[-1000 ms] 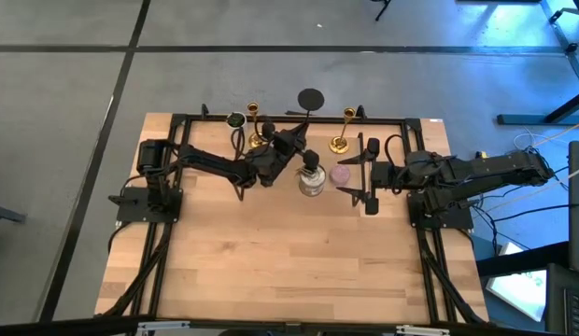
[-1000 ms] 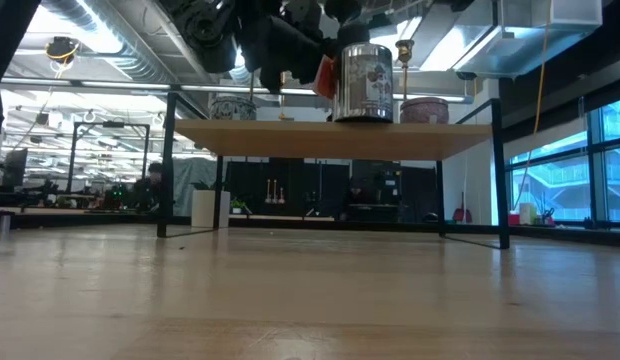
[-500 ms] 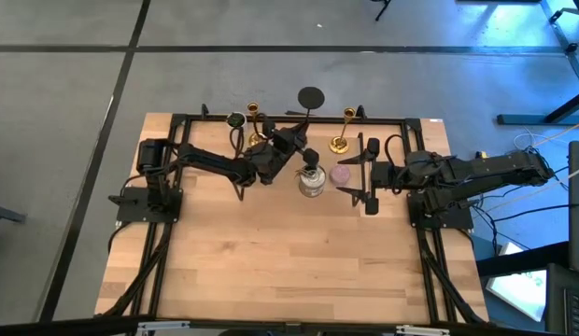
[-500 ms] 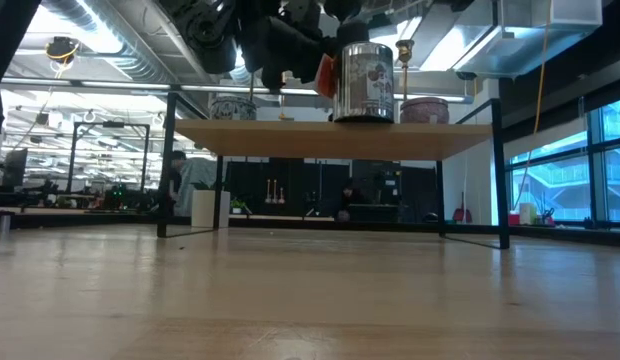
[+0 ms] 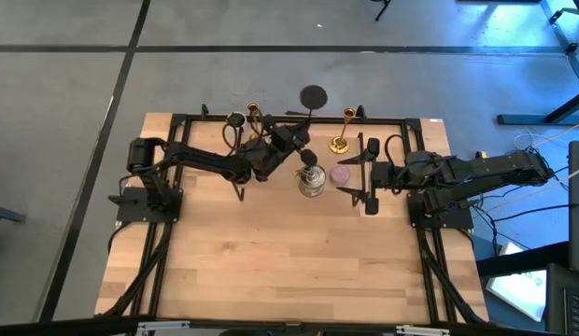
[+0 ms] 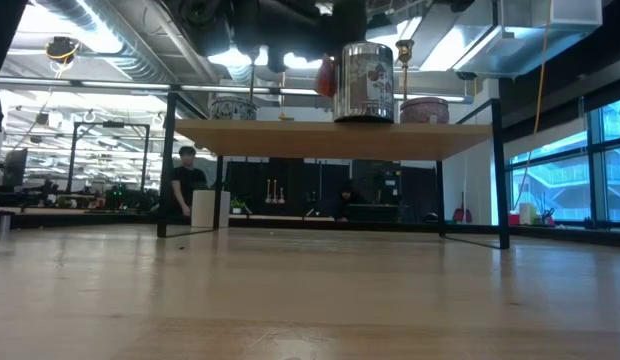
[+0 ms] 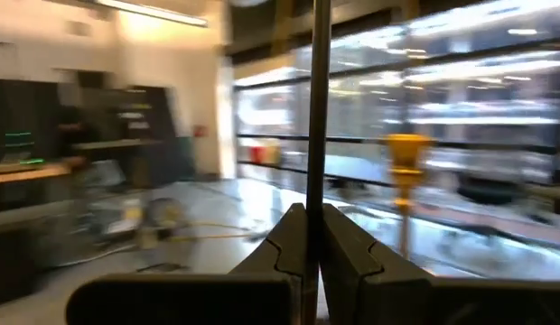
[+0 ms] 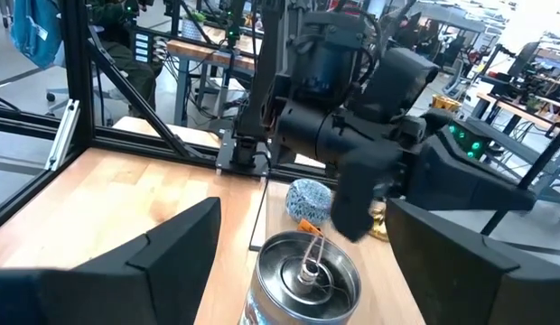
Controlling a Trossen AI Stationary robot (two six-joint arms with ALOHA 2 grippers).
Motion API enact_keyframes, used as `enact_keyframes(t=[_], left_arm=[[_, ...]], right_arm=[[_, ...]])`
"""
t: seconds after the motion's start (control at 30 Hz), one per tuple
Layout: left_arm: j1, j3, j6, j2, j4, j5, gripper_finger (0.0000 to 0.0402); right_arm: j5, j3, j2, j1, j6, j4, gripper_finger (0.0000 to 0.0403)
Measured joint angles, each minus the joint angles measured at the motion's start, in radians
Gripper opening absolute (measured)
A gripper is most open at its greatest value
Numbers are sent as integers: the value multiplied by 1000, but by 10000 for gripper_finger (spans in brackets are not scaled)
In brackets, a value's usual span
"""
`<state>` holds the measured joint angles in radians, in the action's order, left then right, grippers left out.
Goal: Pick & Place candle stick holders
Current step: Put the black candle holder on the shelf
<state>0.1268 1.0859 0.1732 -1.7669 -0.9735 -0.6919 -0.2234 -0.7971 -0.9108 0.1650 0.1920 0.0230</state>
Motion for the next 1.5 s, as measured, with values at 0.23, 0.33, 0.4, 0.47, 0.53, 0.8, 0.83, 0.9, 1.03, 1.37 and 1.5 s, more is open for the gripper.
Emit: enact_keyframes(t=[0.23,0.33,0.4,0.47,0.53,0.8,0.83,0.9,1.03,1.37,1.5], left_arm=[[36,0,-134,21,83,233,8],[31,0,-114,21,81,224,8],[17,0,-85,21,81,198,8],[3,0,-65,27,88,185,8],[-15,0,-55,40,93,183,8],[-121,0,92,192,224,116,8],[-137,1,92,221,244,116,8],[-173,1,92,283,307,117,8],[-239,2,40,397,466,176,8],[-359,-104,-80,440,509,305,8],[-378,-142,-96,366,364,391,8]], right_arm=[[-1,0,0,0,0,3,316],[-1,0,0,0,0,3,316],[-1,0,0,0,0,4,316],[-2,0,0,0,0,9,316],[-13,0,0,0,3,21,316],[-19,0,0,1,7,26,316],[-19,0,0,1,7,26,316],[-19,0,0,1,7,18,316],[-11,0,0,2,7,11,316],[334,0,1,39,-53,-159,316],[428,0,-3,74,-116,-182,316]])
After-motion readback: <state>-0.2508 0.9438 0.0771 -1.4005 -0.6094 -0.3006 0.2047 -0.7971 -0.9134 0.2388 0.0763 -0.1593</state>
